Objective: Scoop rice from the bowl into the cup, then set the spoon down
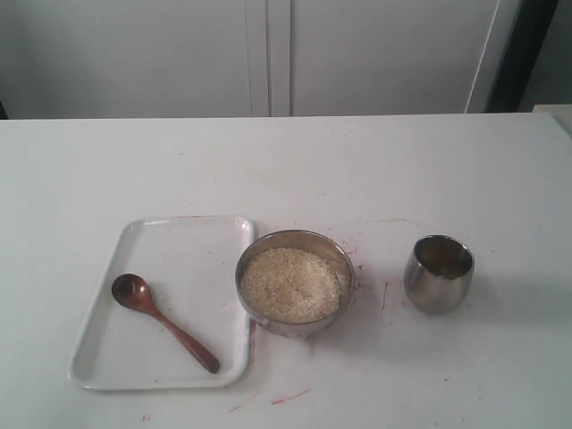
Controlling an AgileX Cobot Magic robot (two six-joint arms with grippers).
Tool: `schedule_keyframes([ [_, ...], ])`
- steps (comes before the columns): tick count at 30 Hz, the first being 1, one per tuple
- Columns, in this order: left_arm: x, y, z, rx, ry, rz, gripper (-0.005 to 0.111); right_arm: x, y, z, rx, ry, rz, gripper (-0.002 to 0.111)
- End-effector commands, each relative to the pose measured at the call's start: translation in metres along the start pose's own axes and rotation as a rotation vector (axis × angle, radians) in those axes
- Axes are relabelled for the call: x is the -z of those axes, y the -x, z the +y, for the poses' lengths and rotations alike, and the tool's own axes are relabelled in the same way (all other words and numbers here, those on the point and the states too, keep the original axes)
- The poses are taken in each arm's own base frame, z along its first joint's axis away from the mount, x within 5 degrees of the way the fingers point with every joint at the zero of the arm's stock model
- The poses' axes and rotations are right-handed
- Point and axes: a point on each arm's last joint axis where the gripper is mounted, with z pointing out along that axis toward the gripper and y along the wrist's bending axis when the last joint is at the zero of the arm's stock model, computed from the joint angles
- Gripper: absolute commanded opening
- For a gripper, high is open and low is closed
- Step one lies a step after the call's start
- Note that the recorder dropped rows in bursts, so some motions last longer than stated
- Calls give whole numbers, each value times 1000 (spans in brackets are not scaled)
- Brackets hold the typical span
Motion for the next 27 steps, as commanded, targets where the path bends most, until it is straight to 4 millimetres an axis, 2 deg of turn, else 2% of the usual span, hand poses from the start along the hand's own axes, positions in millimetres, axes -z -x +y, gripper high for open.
schedule_keyframes([
  [1,0,2,0,0,2,-3,14,3,-35,5,-9,55,-84,0],
  [5,0,2,0,0,2,-3,14,-2,-68,13,-77,145,-203,0],
  [8,0,2,0,0,2,-3,14,-19,-98,21,-150,201,-253,0],
  [11,0,2,0,0,2,-3,14,-31,-117,24,-186,217,-244,0],
  [12,0,2,0,0,2,-3,14,-39,-131,26,-193,217,-240,0],
  [15,0,2,0,0,2,-3,14,-51,-155,28,-199,216,-230,0],
  [23,0,2,0,0,2,-3,14,-65,-203,30,-202,216,-295,0],
  [27,0,2,0,0,2,-3,14,-69,-225,31,-155,211,-263,0],
])
